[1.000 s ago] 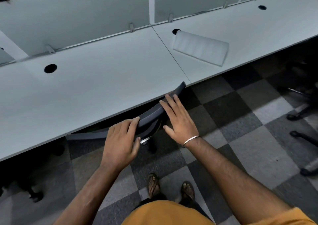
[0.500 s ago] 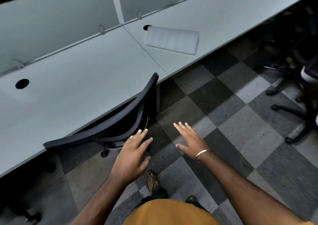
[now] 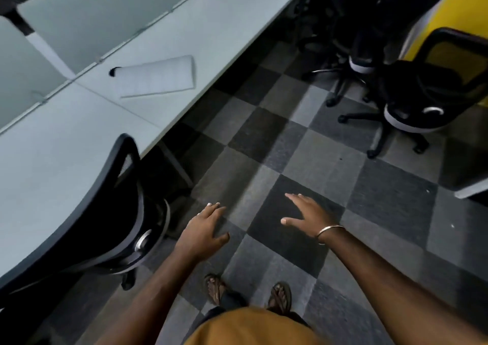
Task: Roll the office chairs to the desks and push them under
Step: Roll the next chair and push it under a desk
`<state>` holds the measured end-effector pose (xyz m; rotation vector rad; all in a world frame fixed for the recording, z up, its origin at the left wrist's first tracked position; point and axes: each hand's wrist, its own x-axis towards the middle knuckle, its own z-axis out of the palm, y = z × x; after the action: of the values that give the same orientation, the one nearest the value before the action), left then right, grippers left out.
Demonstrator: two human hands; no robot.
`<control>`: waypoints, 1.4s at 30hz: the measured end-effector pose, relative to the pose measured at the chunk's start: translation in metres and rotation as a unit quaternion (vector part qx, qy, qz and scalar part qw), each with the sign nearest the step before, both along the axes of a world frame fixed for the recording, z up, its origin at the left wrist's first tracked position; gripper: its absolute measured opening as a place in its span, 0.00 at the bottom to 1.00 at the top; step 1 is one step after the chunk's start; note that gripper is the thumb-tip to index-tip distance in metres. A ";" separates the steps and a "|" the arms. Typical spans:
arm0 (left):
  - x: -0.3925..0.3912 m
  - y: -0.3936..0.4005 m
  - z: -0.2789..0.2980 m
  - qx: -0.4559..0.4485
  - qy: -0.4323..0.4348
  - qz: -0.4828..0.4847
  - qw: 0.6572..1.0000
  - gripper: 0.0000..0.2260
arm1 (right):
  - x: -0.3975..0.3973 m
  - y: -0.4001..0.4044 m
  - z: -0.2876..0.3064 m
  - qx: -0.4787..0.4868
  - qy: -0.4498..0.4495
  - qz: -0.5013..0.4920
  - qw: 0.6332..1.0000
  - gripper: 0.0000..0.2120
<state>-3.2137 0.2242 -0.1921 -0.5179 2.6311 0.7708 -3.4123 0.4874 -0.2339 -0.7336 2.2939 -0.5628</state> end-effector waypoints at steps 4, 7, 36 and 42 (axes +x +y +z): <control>-0.043 0.042 0.004 -0.015 0.010 -0.055 0.998 0.34 | -0.018 0.071 -0.001 -0.001 0.000 -0.055 0.998 0.40; -0.072 0.065 0.006 -0.025 0.011 -0.094 0.995 0.33 | -0.031 0.116 -0.001 0.009 0.009 -0.095 0.995 0.41; -0.461 -0.008 0.013 0.004 0.000 -0.212 0.977 0.15 | -0.314 0.062 0.010 -0.029 0.076 -0.248 0.965 0.35; -0.544 0.004 0.012 0.033 -0.007 -0.230 0.973 0.20 | -0.373 0.068 0.017 -0.046 0.090 -0.284 0.953 0.33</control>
<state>-3.7574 0.2285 -0.1797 0.1072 2.5519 0.6931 -3.7858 0.5556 -0.2169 -0.1510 2.6698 -0.8960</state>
